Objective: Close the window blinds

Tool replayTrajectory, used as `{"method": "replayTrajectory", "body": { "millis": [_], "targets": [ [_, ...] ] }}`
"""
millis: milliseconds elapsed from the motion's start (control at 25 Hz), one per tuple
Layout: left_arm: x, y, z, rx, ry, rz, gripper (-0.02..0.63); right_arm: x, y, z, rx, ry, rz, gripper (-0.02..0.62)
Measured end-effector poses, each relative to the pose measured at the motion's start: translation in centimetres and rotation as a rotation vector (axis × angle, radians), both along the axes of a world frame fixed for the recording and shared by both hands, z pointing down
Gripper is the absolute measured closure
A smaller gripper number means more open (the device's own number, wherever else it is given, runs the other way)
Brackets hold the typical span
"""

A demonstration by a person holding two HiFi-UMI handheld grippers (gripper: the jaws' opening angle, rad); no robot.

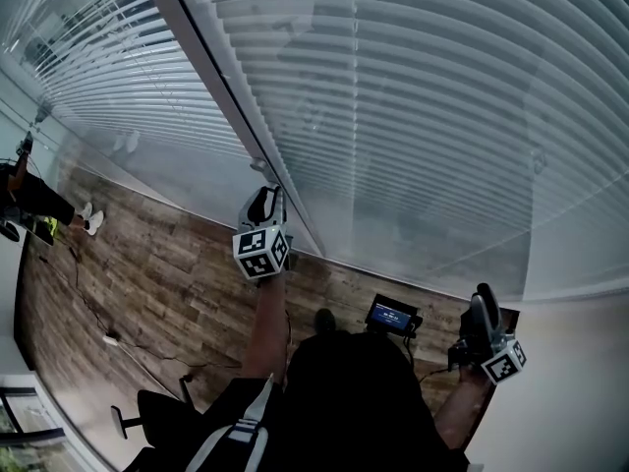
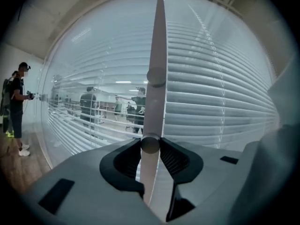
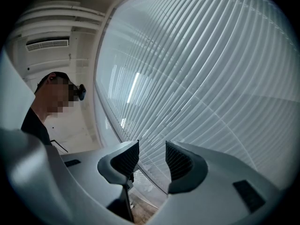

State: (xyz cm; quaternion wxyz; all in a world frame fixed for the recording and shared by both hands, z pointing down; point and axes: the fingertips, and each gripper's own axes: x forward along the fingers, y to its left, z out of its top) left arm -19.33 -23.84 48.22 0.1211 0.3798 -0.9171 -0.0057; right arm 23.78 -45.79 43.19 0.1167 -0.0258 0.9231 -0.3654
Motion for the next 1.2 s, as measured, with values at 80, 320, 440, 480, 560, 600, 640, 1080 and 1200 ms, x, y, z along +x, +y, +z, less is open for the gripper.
{"method": "replayTrajectory", "body": {
  "millis": [80, 320, 440, 480, 560, 600, 640, 1080, 1200],
  "targets": [
    [0.1, -0.1, 0.0, -0.025, -0.015, 0.002, 0.468, 0.2, -0.1, -0.1, 0.000, -0.001, 0.000, 0.414],
    [0.3, -0.3, 0.1, -0.155, -0.104, -0.012, 0.468, 0.4, -0.3, -0.2, -0.003, -0.011, 0.000, 0.414],
    [0.3, -0.4, 0.1, -0.181, -0.121, -0.017, 0.468, 0.5, -0.4, -0.2, -0.006, -0.017, -0.006, 0.414],
    [0.3, -0.4, 0.0, -0.181, -0.122, -0.017, 0.468, 0.5, -0.4, -0.2, -0.007, -0.018, -0.009, 0.414],
    [0.3, -0.3, -0.1, -0.174, -0.127, -0.021, 0.468, 0.6, -0.4, 0.0, -0.012, -0.020, -0.015, 0.414],
    [0.5, -0.2, -0.3, -0.165, -0.130, -0.025, 0.468, 0.7, -0.4, 0.1, -0.015, -0.021, -0.018, 0.414],
    [0.8, 0.1, -0.4, -0.151, -0.129, -0.028, 0.465, 0.8, -0.5, 0.3, -0.020, -0.021, -0.022, 0.414],
    [14.6, 3.5, -2.0, 0.195, 0.098, 0.208, 0.463, -1.7, 0.8, 1.8, -0.100, -0.014, -0.258, 0.414],
    [17.8, 5.4, -2.9, 0.224, 0.087, 0.269, 0.463, -5.2, 2.5, 2.1, -0.083, -0.018, -0.385, 0.414]
  ]
}}
